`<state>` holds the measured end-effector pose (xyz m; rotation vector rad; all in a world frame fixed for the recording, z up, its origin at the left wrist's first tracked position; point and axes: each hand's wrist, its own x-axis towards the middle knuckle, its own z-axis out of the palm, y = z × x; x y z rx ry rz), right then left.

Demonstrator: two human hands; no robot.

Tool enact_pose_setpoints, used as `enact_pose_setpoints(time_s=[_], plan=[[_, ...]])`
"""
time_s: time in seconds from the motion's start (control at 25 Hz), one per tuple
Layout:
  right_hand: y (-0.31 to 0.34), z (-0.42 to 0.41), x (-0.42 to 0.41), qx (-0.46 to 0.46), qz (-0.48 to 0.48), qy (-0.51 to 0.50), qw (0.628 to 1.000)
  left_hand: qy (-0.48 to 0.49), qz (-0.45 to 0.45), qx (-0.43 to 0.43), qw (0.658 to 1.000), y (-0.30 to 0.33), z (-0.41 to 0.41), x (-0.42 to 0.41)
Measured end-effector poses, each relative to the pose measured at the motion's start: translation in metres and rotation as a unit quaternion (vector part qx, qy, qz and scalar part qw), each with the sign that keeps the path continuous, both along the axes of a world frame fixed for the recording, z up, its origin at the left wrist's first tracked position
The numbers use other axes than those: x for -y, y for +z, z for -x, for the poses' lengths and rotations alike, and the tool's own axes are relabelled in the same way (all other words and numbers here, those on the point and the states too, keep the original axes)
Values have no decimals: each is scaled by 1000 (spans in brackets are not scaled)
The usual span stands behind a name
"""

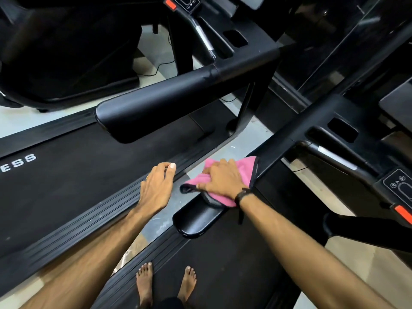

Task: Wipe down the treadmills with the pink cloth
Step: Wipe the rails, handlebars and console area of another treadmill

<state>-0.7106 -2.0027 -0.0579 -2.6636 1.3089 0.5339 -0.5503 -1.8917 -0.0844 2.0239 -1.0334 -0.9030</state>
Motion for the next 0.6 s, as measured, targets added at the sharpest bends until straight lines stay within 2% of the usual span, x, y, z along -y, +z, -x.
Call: enact_pose_setpoints(time_s=[0.08,0.2,0.28,0.4,0.44,0.52,0.6], plan=[[-10,-20,19,-95,10,-33,995,-1,-1,3,1000,-1,1,-3],[-26,-58,-2,-165,-33,10,986,-8,-3,2,1000,-1,6,-4],[-21,-62,-31,-124,-22,60,990,-7,-4,-8,1000,0,7,-1],[-1,-26,-55,64,-34,89,993,-2,3,-12,1000,3,2,2],[4,-9,-44,84,-39,74,993,-1,10,-11,1000,5,-1,1],[6,15,-7,62,-17,21,998,7,20,-9,1000,8,-7,-3],[1,10,32,-37,23,-36,998,15,17,-1,1000,10,-11,-8]])
